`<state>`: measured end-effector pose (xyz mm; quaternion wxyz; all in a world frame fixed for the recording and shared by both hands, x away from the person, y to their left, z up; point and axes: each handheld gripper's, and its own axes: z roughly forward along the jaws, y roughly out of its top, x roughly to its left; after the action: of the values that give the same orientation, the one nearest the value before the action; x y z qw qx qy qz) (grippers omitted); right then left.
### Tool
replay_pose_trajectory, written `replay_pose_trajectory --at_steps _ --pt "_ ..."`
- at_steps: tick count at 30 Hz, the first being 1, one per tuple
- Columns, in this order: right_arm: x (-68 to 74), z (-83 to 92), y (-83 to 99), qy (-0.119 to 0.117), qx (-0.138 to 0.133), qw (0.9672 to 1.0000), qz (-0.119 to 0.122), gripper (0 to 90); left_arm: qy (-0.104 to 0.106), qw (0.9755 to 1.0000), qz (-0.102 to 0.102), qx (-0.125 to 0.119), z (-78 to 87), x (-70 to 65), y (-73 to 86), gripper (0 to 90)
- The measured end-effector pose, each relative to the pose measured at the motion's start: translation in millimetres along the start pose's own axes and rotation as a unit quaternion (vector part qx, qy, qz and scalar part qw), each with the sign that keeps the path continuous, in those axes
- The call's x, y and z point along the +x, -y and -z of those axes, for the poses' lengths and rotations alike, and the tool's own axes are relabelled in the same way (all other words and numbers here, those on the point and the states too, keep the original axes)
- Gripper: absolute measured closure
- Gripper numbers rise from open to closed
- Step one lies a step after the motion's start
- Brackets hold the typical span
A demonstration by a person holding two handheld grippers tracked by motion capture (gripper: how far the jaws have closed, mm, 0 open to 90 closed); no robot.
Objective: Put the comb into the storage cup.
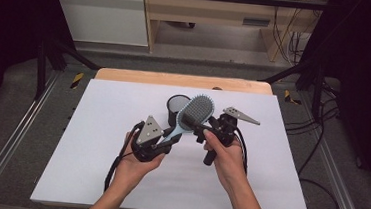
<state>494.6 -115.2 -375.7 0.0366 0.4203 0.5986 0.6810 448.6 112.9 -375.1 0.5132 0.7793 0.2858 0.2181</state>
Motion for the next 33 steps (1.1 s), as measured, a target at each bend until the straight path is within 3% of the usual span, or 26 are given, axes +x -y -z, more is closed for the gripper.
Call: replay_pose_trajectory --at_steps 13,22,33 --pt "-1.3 -0.7 -0.3 -0.010 -0.002 0.9998 -0.017 38.8 0.003 0.9999 0.002 0.010 -7.6 12.1 6.9 69.4" --pt "0.5 -1.1 0.3 -0.015 -0.009 0.9998 -0.005 48.0 0.007 0.9998 0.004 0.016 -12.3 15.6 10.6 69.4" --pt "5.0 -3.5 1.9 -0.012 0.004 0.9999 0.005 52.9 0.007 0.9998 0.009 0.019 -15.4 17.6 17.8 69.4"
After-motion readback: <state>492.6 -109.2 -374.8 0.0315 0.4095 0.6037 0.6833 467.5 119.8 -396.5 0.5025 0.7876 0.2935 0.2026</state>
